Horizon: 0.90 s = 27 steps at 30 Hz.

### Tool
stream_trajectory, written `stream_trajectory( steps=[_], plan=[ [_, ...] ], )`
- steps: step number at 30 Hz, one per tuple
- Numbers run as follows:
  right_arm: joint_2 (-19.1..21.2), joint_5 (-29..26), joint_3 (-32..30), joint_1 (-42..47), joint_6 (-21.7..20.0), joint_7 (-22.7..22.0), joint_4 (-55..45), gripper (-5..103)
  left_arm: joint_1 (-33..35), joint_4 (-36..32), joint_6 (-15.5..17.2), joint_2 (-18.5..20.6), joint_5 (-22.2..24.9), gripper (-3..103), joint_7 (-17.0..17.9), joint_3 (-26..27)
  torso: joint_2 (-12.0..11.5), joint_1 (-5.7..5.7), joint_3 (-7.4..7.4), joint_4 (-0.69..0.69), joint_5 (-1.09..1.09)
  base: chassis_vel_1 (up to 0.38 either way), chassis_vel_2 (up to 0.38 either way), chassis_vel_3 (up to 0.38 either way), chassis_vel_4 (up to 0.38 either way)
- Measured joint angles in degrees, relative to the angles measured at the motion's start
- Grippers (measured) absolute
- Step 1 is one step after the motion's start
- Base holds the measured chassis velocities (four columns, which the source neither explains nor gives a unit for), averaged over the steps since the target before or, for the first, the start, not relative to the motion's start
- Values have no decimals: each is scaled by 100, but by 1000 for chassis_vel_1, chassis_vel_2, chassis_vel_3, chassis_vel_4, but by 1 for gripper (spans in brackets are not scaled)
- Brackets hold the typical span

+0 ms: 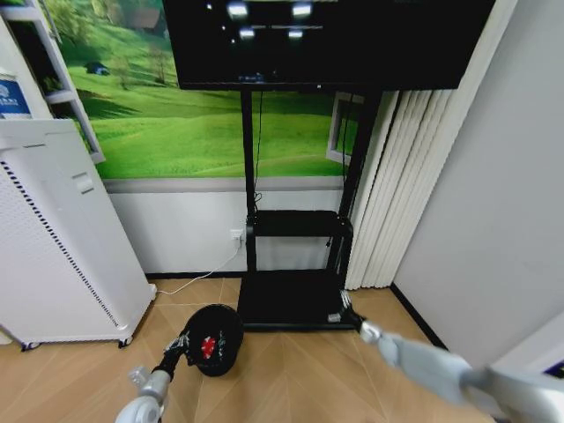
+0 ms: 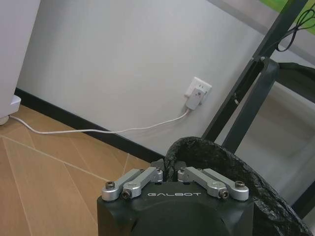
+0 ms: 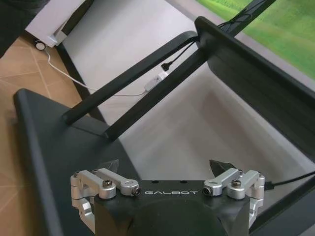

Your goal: Pick up the trash bin and place the garbage on the floor into it.

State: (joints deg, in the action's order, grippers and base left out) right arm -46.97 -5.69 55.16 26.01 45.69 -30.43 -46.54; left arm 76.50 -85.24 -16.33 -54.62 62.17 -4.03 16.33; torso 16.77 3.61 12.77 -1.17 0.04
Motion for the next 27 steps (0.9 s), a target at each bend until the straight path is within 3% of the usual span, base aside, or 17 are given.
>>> stream_trajectory(
  steps=[2, 8, 14, 27],
  plan=[
    [35, 285, -157, 192, 1, -126, -63, 100, 5, -4, -1, 2, -1, 7, -1, -20, 0, 0, 0, 3, -4, 0, 0, 0, 0],
    [53, 373, -183, 249, 4, -204, -65, 100, 8, -3, -7, -12, -13, 7, -20, -62, 0, 1, 0, 5, -5, -10, -45, 23, 45],
    [75, 389, -155, 235, 6, -204, 7, 100, 8, 2, -9, -41, -15, 7, -51, -85, 0, 0, 0, 2, -5, -70, -228, 91, 214],
    [-221, 1166, 50, 233, 6, -553, 207, 100, 296, -58, -31, -44, -38, 7, -114, 53, 0, 0, 1, 1, -4, -132, -201, 131, 176]
  ],
)
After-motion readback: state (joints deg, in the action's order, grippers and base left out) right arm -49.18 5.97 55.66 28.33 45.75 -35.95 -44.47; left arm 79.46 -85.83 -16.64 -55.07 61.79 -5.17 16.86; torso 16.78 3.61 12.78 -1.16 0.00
